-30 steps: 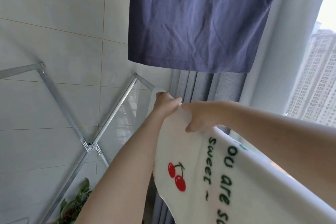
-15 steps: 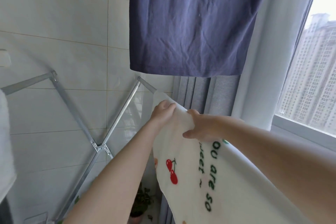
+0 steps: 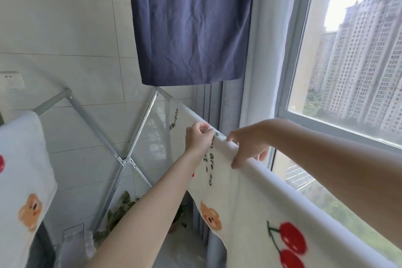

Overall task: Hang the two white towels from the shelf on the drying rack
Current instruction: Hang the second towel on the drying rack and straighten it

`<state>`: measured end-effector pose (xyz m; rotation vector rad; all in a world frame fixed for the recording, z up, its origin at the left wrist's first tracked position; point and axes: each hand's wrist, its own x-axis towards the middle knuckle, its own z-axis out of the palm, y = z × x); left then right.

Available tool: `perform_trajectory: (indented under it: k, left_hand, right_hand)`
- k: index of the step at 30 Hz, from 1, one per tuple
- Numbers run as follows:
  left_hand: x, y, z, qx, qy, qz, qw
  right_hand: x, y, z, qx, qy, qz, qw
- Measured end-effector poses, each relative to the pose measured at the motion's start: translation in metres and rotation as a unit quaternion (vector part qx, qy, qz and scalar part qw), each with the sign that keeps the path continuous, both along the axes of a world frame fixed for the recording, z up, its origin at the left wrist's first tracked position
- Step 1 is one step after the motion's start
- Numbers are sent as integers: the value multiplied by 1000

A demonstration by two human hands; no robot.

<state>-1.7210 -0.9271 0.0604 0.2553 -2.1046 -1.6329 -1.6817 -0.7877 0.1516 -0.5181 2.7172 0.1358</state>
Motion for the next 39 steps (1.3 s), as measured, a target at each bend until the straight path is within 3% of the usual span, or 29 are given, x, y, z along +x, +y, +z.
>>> perform_trajectory:
  k: [5, 11, 16, 24, 29, 33, 36, 39]
  left_hand:
    - [78, 58, 6, 3, -21, 7, 1000]
    - [169, 122, 8, -8, -24, -36, 999]
    - [236, 168, 4, -41, -17, -25, 999]
    - [318, 226, -15, 18, 15, -120, 993]
    - [334, 245, -23, 103, 28, -92, 990]
    - [337, 251, -19, 119, 52, -33, 991]
    - [345, 253, -21, 118, 84, -25, 989]
    - [360, 248, -33, 144, 81, -69, 984]
  right_hand:
    - [80, 63, 13, -7, -27, 1, 1000]
    - [166, 135, -1, -108, -84, -40, 990]
    - [217, 182, -9, -182, -56, -46, 981]
    - [274, 223, -23, -179, -21, -34, 983]
    - [293, 225, -31, -190, 109, -10, 976]
    - [301, 226, -32, -183, 127, -21, 975]
    - [303, 240, -34, -258, 85, -36, 962]
    - [304, 266, -50, -458, 18, -67, 886]
